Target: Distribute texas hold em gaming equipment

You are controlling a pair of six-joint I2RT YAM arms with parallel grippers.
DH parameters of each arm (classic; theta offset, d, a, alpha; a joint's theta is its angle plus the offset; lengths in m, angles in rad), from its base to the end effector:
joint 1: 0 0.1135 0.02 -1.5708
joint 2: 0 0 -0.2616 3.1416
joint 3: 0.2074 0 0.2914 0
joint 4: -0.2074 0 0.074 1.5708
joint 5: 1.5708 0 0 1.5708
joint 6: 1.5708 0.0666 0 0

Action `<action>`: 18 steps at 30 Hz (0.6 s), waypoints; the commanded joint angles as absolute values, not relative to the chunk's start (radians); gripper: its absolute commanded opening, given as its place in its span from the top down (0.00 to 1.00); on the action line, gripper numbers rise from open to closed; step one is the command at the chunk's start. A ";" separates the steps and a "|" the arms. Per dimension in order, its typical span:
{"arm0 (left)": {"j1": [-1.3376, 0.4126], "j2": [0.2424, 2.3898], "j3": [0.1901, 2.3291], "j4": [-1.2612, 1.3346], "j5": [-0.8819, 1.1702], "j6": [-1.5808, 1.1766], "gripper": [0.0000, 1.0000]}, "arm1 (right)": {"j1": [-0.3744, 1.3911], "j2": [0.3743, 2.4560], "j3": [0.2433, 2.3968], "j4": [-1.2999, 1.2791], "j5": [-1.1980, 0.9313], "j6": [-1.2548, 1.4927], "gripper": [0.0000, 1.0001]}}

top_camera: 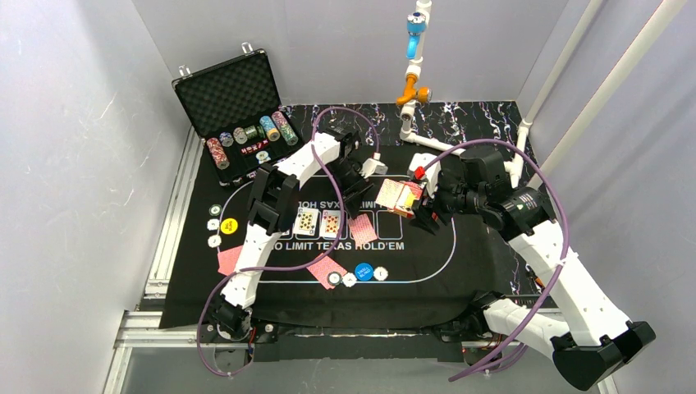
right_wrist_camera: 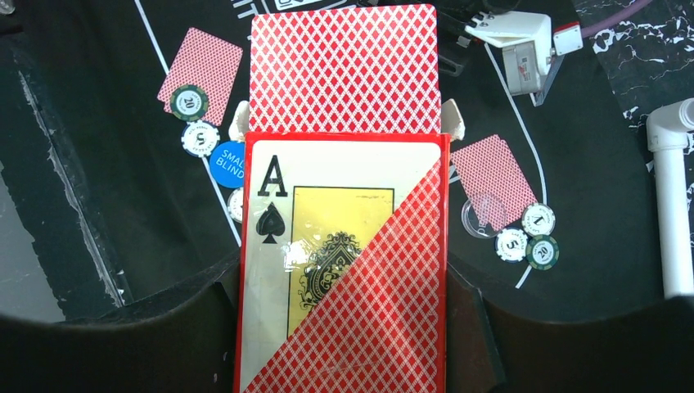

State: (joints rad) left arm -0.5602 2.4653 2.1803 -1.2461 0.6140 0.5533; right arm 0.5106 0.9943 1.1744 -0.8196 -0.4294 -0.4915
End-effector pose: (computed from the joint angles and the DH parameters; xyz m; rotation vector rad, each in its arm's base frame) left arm 0.4198 -0.3086 0.1263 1.5802 2.5035 -0.9388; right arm 0.2091 0.1489 0.3626 -1.2517 1.7902 0.4839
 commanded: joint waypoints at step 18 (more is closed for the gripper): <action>-0.357 1.621 1.530 -0.497 1.151 -0.400 0.12 | 0.519 1.002 1.154 -0.652 -0.484 -0.462 0.99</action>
